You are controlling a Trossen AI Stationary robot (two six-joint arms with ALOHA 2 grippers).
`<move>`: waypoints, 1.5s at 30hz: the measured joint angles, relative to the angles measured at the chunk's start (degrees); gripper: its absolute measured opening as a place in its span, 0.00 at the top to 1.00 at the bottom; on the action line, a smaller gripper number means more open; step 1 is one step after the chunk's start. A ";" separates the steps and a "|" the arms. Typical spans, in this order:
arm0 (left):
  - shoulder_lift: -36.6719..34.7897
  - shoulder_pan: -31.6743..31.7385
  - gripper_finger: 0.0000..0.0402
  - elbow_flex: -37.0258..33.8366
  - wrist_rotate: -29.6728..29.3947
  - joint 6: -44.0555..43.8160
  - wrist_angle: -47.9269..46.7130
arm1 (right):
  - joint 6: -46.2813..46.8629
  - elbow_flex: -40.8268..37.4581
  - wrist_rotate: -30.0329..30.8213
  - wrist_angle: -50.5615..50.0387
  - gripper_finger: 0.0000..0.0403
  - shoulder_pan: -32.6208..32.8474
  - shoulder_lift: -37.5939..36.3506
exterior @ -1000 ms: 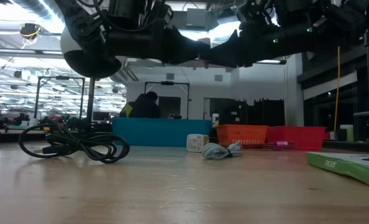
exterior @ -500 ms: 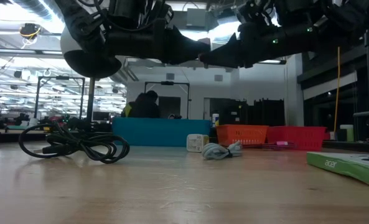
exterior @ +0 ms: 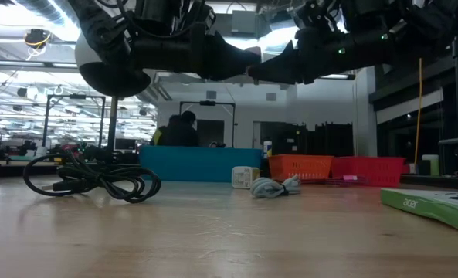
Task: Pick and place items into bin
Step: Put the light pink charger adapter into the red bin
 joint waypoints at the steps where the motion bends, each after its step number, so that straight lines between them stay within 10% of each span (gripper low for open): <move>1: -0.09 0.00 0.41 0.00 0.00 0.02 -0.08 | 0.00 0.00 0.00 0.00 0.59 0.00 0.00; 19: -11.03 1.66 0.42 -0.02 0.15 3.04 -20.96 | 0.02 0.00 0.30 -0.08 0.59 -0.04 -0.14; 45: -14.43 1.40 0.99 -8.90 -0.04 4.65 -20.11 | 12.76 -0.02 21.07 -29.06 0.59 -3.16 -14.71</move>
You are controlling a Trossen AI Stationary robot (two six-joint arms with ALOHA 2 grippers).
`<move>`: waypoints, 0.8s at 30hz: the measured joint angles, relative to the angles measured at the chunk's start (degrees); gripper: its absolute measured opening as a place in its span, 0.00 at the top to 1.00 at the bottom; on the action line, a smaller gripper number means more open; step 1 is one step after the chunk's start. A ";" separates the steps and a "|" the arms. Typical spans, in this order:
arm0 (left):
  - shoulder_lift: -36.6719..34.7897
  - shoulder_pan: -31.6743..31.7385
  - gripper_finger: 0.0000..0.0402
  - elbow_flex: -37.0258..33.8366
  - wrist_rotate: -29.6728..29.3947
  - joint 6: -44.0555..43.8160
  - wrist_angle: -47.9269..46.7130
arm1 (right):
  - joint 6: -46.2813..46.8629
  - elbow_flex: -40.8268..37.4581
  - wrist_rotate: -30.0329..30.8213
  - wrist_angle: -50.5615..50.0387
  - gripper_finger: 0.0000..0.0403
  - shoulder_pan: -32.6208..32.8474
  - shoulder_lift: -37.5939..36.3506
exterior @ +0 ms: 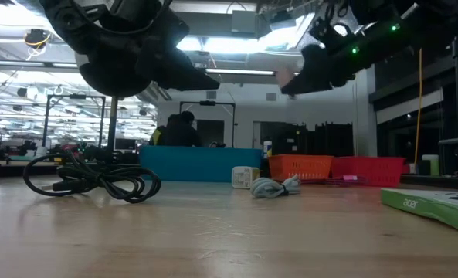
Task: Pick and place items into bin
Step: Put the light pink charger adapter into the red bin
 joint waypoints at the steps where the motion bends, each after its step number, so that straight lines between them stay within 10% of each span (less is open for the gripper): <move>1: -0.01 -0.01 0.99 0.00 0.00 0.01 -0.01 | 0.62 0.00 1.83 -1.47 0.59 -0.35 -0.27; 11: 0.01 0.20 0.99 -0.02 -0.19 0.01 2.26 | 11.23 0.17 5.00 -11.00 0.59 -4.28 -1.66; 24: 0.01 0.17 0.99 -0.04 -0.26 9.00 9.13 | 29.06 12.33 4.89 -50.29 0.59 -5.89 -5.60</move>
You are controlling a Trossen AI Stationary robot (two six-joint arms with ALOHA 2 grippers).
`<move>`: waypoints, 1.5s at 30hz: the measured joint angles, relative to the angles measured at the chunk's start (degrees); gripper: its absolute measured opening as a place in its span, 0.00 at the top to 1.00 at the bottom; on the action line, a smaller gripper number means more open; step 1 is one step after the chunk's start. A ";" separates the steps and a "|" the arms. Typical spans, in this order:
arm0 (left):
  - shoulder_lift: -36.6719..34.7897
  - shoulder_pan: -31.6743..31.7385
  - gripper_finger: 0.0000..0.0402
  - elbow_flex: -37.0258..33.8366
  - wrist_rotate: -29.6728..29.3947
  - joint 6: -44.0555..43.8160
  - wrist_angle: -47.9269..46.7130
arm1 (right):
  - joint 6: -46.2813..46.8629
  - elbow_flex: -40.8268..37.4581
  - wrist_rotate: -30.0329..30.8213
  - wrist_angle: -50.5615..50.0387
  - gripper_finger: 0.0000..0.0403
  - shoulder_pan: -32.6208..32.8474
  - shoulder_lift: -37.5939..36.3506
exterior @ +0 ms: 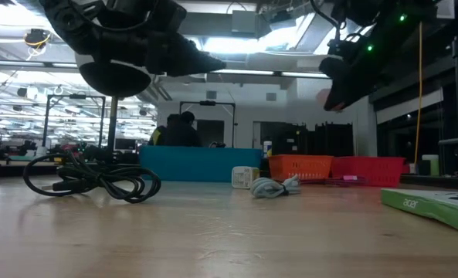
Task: Pick and place items into bin
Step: Put the light pink charger adapter into the red bin
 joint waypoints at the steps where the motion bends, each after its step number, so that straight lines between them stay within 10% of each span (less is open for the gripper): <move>1: 0.00 0.02 0.99 0.00 -0.03 0.77 0.53 | 0.64 0.94 0.00 -2.20 0.59 0.00 0.00; 15: 0.02 0.01 0.99 0.00 -0.01 8.25 4.04 | 9.68 6.98 -5.05 -23.28 0.59 -4.71 0.00; 45: 0.02 0.02 0.99 0.00 0.00 7.97 4.58 | 6.12 -15.94 -8.19 8.00 0.58 -14.49 -0.09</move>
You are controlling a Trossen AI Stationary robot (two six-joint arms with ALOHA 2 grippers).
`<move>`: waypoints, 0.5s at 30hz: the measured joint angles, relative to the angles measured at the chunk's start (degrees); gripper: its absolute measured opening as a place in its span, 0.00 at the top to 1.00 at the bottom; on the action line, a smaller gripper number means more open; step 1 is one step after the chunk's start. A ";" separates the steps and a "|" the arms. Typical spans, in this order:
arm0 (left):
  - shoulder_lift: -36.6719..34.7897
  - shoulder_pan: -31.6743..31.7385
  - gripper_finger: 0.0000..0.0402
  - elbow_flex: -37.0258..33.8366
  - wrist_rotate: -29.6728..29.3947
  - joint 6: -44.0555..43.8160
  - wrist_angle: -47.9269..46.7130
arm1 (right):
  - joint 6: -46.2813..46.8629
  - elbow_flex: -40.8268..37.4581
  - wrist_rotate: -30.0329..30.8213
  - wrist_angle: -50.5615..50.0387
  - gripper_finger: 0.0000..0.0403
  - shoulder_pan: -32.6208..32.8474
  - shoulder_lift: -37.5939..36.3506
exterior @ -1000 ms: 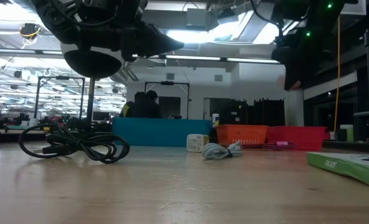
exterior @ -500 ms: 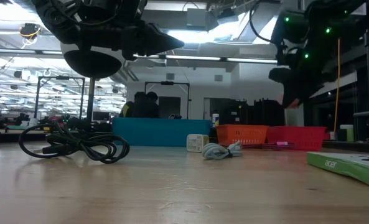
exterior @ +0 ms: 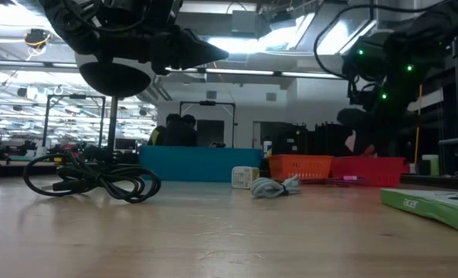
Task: Pick and place items into bin
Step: Put the light pink charger adapter into the red bin
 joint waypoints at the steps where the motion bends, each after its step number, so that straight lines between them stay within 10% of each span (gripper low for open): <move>1: 0.00 0.00 0.99 0.02 0.00 0.02 0.00 | -0.07 -0.44 0.04 0.28 0.58 -0.29 0.00; 15: 0.00 0.00 0.99 0.02 -0.01 0.02 0.00 | -3.04 -2.18 -0.39 4.27 0.58 -0.99 0.00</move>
